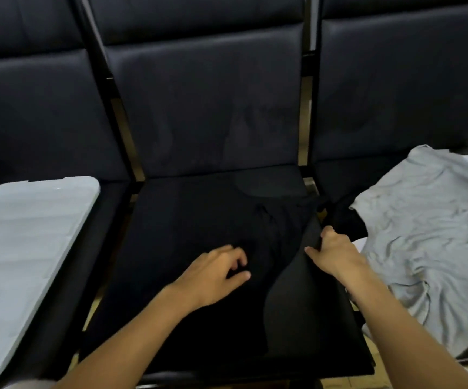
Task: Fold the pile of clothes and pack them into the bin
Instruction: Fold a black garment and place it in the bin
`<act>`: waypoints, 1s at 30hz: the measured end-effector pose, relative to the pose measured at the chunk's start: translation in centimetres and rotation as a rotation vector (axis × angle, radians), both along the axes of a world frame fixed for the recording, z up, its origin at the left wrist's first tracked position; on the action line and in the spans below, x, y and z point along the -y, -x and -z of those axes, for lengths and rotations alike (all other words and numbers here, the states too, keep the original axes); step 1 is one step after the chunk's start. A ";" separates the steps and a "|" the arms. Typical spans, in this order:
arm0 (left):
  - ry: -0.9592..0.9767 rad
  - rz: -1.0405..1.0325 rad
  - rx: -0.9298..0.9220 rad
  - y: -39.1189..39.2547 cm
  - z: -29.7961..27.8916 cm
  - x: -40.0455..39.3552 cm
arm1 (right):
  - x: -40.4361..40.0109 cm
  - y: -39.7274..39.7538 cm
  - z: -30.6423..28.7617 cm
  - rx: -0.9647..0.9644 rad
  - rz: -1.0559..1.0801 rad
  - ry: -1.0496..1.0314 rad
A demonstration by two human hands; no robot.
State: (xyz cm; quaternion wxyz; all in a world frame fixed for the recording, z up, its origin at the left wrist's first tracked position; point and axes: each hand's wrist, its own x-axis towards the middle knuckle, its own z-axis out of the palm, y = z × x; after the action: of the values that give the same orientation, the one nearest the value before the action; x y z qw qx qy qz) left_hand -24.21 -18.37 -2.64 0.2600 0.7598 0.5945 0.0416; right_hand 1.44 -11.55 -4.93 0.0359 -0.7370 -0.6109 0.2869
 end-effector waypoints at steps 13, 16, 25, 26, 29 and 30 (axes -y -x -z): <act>0.093 -0.499 0.030 -13.1 3.3 -15.0 | -3.0 0.8 1.1 -0.156 0.032 -0.191; 0.087 -0.550 0.002 -12.5 3.4 -15.2 | -3.2 0.5 0.4 -0.253 0.098 -0.171; -0.076 -0.337 0.659 -15.9 0.1 -11.7 | -3.0 -2.3 -2.6 -0.826 0.228 0.157; 0.016 -0.181 0.679 -16.8 -1.1 -10.9 | -2.8 -3.1 -3.0 -0.880 0.237 0.176; 0.339 0.132 0.644 -17.5 -3.0 -10.4 | -2.1 -6.2 -3.5 -0.881 0.264 0.140; 0.378 0.127 0.655 -17.3 -3.0 -10.9 | -1.8 -7.1 -3.4 -0.825 0.274 0.125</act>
State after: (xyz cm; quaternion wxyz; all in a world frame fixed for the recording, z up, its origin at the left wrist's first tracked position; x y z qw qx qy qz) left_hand -6.95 -7.51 0.32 0.5738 0.6802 0.4289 0.1554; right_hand 8.58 -9.77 -1.55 0.2697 -0.6358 -0.4234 0.5863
